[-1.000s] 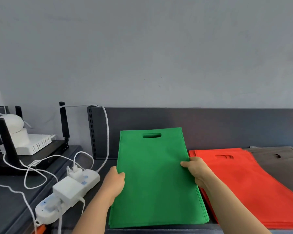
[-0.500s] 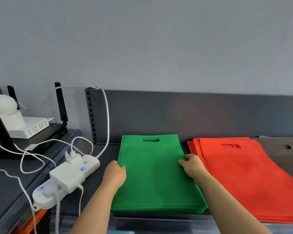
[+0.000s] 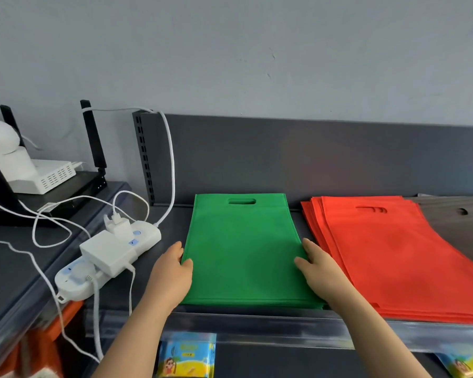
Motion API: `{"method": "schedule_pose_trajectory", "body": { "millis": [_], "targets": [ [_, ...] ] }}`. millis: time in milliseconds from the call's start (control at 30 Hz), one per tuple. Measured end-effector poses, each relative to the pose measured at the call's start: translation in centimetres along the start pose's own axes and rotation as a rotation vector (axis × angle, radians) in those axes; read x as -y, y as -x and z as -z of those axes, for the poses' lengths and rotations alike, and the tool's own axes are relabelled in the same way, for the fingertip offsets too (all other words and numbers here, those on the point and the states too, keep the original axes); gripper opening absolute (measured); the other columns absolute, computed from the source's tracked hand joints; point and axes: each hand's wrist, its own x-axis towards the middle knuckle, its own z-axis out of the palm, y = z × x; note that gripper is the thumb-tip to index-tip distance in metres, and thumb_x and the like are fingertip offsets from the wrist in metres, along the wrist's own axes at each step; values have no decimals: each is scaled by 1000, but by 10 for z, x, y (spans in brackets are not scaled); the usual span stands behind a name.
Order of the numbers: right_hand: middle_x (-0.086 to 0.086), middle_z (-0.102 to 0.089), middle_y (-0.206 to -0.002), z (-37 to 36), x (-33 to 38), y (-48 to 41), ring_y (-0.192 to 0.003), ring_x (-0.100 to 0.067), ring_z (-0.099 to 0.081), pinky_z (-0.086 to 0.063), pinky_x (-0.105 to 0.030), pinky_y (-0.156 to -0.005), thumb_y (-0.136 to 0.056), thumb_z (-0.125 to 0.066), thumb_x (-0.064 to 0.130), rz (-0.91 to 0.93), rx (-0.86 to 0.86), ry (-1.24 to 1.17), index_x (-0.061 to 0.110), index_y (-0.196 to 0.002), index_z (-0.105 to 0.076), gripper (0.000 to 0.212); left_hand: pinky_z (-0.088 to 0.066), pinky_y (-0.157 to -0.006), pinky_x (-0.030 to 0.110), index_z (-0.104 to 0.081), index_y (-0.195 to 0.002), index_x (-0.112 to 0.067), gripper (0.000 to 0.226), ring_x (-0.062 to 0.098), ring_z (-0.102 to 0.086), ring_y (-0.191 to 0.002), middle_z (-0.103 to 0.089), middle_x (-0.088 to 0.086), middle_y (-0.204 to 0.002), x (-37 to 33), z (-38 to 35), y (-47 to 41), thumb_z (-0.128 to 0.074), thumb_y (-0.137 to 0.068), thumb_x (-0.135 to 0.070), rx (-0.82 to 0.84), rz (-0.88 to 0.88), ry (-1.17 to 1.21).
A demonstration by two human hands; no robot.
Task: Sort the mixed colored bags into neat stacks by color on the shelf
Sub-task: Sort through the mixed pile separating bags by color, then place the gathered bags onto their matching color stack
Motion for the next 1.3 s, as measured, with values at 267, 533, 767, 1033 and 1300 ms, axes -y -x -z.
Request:
{"method": "schedule_pose_trajectory", "body": {
  "millis": [267, 533, 767, 1033, 1300],
  "targets": [
    [-6, -26, -154, 3, -17, 22, -140, -17, -29, -25, -29, -111, -95, -54, 21, 15, -51, 10, 8, -150, -16, 68, -31, -78, 25, -40, -136, -13, 37, -2, -39, -72, -50, -4, -130, 9, 3, 12, -42, -99, -13, 14, -42, 62],
    [-7, -30, -153, -3, -12, 33, -128, -22, -44, -34, -27, -97, -96, -48, 31, 77, -35, 303, 9, -151, -11, 69, -37, -72, 15, -17, -152, -13, 59, -5, -44, -82, -27, 2, -155, 10, 4, 18, -44, -100, -16, 35, -48, 0],
    [-8, -26, -154, -7, -9, 38, -140, -22, -28, -27, -28, -108, -96, -47, 36, 99, -33, 357, 7, -150, -11, 71, -36, -96, 26, -16, -152, -11, 63, 15, -48, -124, -28, 7, -155, 9, 6, 21, -47, -99, -22, 51, -88, -132],
    [-3, -27, -154, 5, -8, 40, -142, -15, -24, -20, -24, -112, -98, -45, 34, 254, -204, 466, 10, -147, -28, 58, -29, -109, 31, -26, -148, -9, 54, 21, -35, -137, -35, 8, -150, -12, 6, 30, -43, -99, -24, -48, -256, -337],
    [-5, -31, -152, 69, -33, 42, -141, -18, -28, -25, -29, -111, -96, -47, 36, 195, -347, 587, 11, -143, -36, 55, -22, -112, 24, -30, -147, -13, 53, 14, -32, -138, -34, 0, -151, -70, -52, 53, -43, -99, -32, 14, -491, -362]
  ]
}}
